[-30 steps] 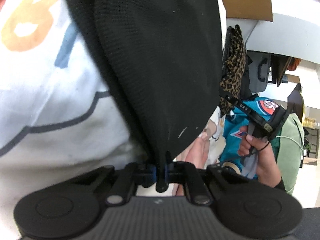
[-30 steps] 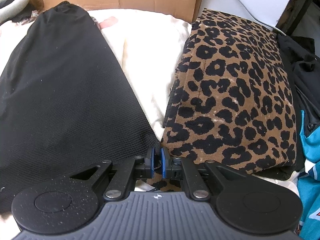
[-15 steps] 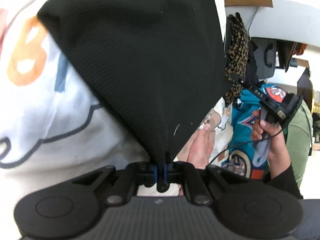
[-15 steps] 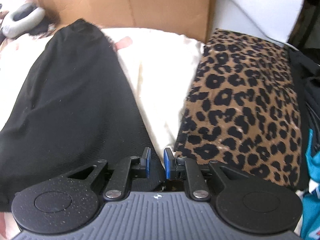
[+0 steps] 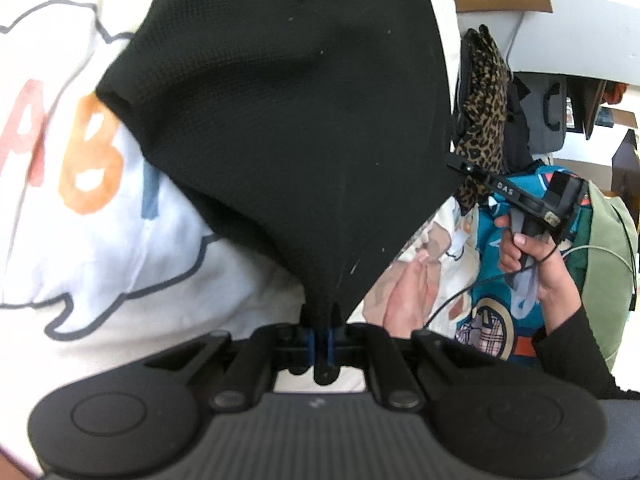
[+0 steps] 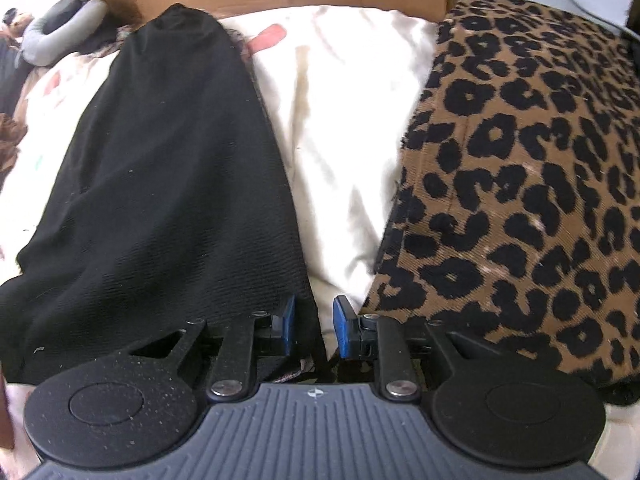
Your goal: Fold clothes
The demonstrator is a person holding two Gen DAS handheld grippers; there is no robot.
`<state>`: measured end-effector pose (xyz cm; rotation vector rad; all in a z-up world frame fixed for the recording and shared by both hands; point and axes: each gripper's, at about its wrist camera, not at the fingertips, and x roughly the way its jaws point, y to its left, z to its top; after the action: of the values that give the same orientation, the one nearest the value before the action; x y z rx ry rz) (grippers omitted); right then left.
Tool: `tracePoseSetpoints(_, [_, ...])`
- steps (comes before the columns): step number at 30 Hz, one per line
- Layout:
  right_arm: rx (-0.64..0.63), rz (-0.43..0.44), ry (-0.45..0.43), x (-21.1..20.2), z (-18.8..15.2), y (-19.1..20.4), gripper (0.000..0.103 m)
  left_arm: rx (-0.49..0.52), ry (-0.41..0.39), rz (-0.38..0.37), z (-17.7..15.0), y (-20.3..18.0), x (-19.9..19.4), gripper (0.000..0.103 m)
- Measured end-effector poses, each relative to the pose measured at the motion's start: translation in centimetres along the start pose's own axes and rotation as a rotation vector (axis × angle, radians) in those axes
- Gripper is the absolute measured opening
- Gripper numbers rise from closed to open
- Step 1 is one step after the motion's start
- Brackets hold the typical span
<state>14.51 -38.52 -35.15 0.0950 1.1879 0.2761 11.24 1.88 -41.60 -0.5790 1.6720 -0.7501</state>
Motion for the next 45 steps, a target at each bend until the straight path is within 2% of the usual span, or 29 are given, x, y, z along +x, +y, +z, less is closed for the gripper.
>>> tracePoseSetpoints(7, [0.01, 0.124, 0.012, 1.1, 0.6, -0.4, 0.023, -0.001, -0.016, 0.032, 0.0, 0.3, -1.4, 0.006])
tracePoseSetpoints(9, [0.011, 0.146, 0.011, 1.5, 0.8, -0.4, 0.029, -0.003, -0.015, 0.044, 0.0, 0.5, -1.3, 0.006])
tracePoseSetpoints(10, [0.011, 0.157, 0.01, 1.7, 0.9, -0.4, 0.041, -0.004, -0.013, 0.05, -0.1, 0.5, -1.2, 0.006])
tracePoseSetpoints(15, [0.012, 0.212, 0.008, 2.8, 1.4, -0.3, 0.042, -0.003, -0.013, 0.062, 0.0, 0.7, -1.0, 0.006])
tracePoseSetpoints(19, [0.013, 0.249, 0.008, 3.4, 1.8, -0.3, 0.033, -0.002, -0.02, 0.064, 0.0, 0.8, -1.4, 0.006])
tracePoseSetpoints(27, [0.058, 0.281, 0.024, 2.5, 1.7, -1.0, 0.026, -0.017, -0.037, 0.092, -0.3, 1.8, -2.3, 0.006])
tracePoseSetpoints(30, [0.056, 0.285, 0.028, 1.8, 1.8, -0.9, 0.011, -0.022, -0.04, 0.093, -0.4, 2.0, -2.5, 0.006])
tracePoseSetpoints(38, [0.051, 0.244, -0.027, -0.1, 2.1, -0.5, 0.014, -0.023, -0.043, 0.097, -0.5, 2.2, -2.5, 0.006])
tracePoseSetpoints(41, [0.06, 0.275, -0.034, 0.2, 2.4, -0.4, 0.014, -0.027, -0.044, 0.101, -0.5, 2.4, -2.6, 0.006])
tracePoseSetpoints(45, [0.06, 0.264, -0.002, 1.9, 2.3, -0.1, 0.016, -0.03, -0.043, 0.106, -0.5, 2.4, -2.4, 0.006])
